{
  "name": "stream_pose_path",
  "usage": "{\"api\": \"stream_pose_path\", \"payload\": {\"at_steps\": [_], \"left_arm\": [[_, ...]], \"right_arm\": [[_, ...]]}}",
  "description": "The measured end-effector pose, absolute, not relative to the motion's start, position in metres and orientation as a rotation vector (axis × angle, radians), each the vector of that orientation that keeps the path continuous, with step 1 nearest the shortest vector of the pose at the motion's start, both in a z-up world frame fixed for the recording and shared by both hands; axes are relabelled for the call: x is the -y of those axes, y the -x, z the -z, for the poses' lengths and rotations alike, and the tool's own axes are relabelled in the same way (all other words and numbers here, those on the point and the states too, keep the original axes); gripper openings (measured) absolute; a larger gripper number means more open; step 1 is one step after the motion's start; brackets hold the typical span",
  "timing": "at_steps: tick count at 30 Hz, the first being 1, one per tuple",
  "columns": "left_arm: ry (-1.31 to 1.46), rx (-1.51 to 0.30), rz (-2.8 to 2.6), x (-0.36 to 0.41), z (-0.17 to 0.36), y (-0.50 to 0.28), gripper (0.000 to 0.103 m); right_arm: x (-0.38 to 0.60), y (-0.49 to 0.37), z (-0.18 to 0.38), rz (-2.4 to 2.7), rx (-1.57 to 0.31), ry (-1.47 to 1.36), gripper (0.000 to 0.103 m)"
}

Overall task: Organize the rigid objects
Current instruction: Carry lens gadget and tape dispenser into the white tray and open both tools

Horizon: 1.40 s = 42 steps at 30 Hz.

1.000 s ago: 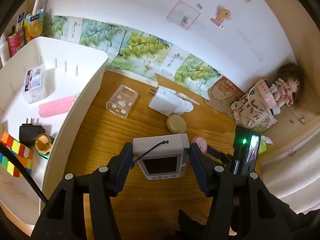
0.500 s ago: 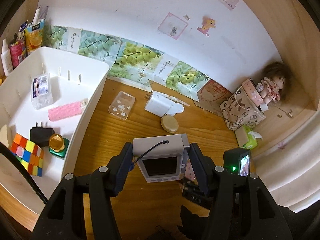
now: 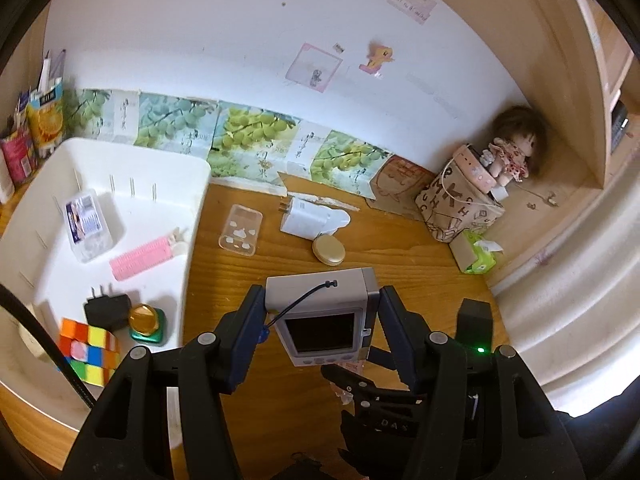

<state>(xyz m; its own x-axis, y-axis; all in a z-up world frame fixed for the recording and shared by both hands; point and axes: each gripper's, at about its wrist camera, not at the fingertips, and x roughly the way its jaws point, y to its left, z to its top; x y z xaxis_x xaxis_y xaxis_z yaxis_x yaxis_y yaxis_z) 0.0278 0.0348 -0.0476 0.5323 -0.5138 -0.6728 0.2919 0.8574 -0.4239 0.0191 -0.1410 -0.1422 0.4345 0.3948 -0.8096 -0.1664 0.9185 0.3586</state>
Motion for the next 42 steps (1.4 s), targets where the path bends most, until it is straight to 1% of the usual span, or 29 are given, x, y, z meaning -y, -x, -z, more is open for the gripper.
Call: {"api": "stream_pose_path", "payload": {"at_steps": [10, 23, 24, 25, 26, 27, 32, 37, 40, 42], "left_arm": [[0.247, -0.832, 0.534, -0.075, 0.032, -0.027, 0.061], [0.214, -0.793, 0.522, -0.144, 0.023, -0.027, 0.061], [0.214, -0.796, 0.517, -0.149, 0.024, -0.028, 0.061], [0.215, -0.798, 0.515, -0.154, 0.026, -0.028, 0.061], [0.218, -0.8, 0.511, -0.159, 0.027, -0.03, 0.061], [0.219, -0.802, 0.506, -0.164, 0.029, -0.031, 0.061], [0.215, -0.81, 0.465, -0.188, 0.036, -0.036, 0.061], [0.213, -0.863, 0.383, -0.204, 0.05, -0.044, 0.061], [0.227, -0.813, 0.34, -0.217, 0.046, -0.041, 0.063], [0.23, -0.804, 0.321, -0.22, 0.046, -0.042, 0.076]], "right_arm": [[0.09, -0.006, 0.095, -0.41, -0.868, -0.2, 0.06], [0.016, -0.005, 0.073, -0.423, -0.754, -0.174, 0.059], [0.01, -0.005, 0.071, -0.425, -0.746, -0.174, 0.059], [0.003, -0.004, 0.069, -0.43, -0.735, -0.168, 0.049], [-0.004, -0.004, 0.069, -0.437, -0.728, -0.163, 0.044], [-0.011, -0.004, 0.068, -0.438, -0.725, -0.153, 0.042], [-0.037, -0.002, 0.073, -0.446, -0.723, -0.148, 0.042], [-0.045, -0.004, 0.082, -0.43, -0.741, -0.189, 0.042], [-0.048, -0.004, 0.084, -0.418, -0.747, -0.203, 0.043], [-0.049, -0.006, 0.086, -0.413, -0.758, -0.208, 0.047]]}}
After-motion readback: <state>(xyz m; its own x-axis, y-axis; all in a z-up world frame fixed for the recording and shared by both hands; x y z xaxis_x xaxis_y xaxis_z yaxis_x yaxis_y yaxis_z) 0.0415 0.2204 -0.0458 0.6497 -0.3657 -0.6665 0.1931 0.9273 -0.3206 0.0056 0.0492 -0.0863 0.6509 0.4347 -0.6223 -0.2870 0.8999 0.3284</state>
